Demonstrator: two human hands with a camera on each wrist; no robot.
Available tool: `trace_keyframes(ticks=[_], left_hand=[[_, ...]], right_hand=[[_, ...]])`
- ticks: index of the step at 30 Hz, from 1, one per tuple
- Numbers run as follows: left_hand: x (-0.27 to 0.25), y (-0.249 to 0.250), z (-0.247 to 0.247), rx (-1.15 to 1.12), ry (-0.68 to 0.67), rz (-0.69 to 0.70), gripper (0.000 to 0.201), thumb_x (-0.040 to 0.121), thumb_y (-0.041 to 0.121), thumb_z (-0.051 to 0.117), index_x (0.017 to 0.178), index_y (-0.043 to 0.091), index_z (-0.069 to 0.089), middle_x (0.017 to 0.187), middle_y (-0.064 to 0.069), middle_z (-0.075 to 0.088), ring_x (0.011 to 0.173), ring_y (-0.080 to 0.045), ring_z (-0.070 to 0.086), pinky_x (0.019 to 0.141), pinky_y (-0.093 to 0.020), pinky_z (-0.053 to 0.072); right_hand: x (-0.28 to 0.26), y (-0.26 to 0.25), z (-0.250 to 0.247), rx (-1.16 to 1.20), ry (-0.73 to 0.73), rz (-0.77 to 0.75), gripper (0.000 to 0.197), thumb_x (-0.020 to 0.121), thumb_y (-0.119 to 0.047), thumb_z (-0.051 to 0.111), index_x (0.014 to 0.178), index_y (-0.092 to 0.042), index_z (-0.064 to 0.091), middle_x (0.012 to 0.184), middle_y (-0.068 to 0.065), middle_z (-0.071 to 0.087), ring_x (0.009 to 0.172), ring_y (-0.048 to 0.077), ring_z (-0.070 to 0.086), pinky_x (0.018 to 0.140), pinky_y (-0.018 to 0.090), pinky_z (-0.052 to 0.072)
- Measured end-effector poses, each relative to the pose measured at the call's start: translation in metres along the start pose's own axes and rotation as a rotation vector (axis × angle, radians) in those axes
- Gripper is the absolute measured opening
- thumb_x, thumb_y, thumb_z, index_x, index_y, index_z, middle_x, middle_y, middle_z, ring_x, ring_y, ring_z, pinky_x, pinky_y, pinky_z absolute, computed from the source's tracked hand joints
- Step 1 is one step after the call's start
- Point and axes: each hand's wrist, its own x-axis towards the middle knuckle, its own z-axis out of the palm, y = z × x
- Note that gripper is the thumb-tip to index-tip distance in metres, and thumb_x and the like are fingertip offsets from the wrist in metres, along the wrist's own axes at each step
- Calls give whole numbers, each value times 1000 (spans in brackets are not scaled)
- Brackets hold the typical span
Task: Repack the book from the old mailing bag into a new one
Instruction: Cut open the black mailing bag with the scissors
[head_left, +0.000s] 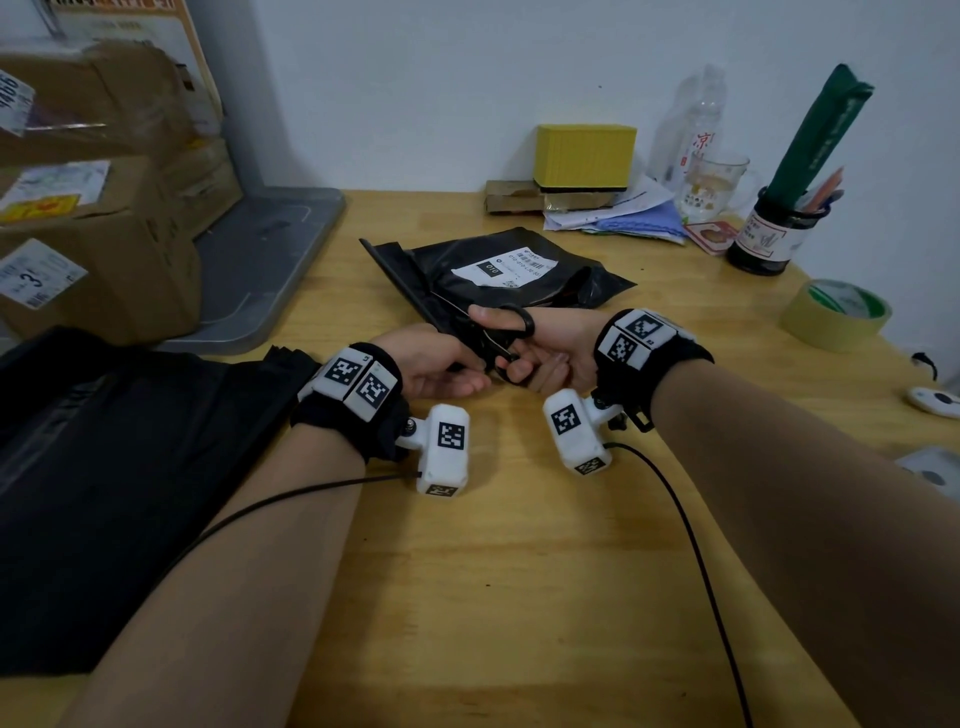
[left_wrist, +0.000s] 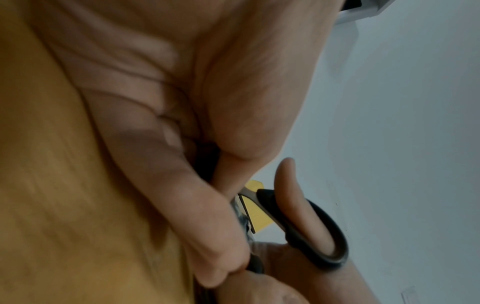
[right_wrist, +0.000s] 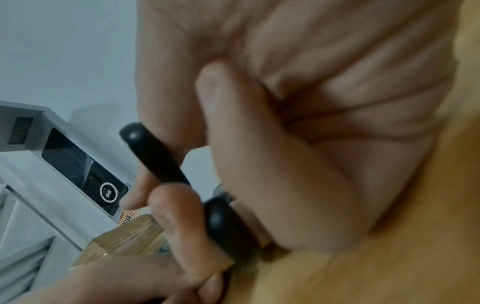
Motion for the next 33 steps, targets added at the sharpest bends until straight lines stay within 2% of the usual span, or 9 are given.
trace_keyframes(ticks=[4,10,20,26,33], left_hand=[[-1,1,1,24,-9,2,10,97,2,55,94,-1,63,56,-7,69,40,-6,60,39,-14,50],[0,0,1,51,-20,4,9,96,2,56,91,0,63,55,-6,68,38,-6,58,37,-14,47],[-2,-1,0,161,-55,43,13,95,4,56,83,6,62,51,-1,63,31,-3,46,33,-12,37],[-2,-1,0,156,-76,67,14,96,2,54,84,6,60,52,-2,63,33,-4,48,33,-12,37],[-4,0,-1,148,-88,75,15,97,0,53,84,5,58,51,-2,62,34,-4,50,34,-11,38]], right_hand=[[2,-1,2,-20,16,-16,62,68,-74,70,74,-14,53,57,-3,48,30,3,22,32,11,20],[6,-4,0,-27,23,-13,61,79,-75,64,71,-15,53,54,-4,47,29,3,24,31,11,20],[10,-9,0,-19,7,5,59,72,-71,68,71,-15,53,52,-4,47,28,3,25,31,10,19],[10,-10,0,-18,-7,13,58,75,-71,67,73,-15,52,52,-4,47,27,3,26,28,11,23],[11,-11,-1,-9,-4,10,59,74,-71,67,73,-14,52,53,-3,47,27,3,26,29,10,22]])
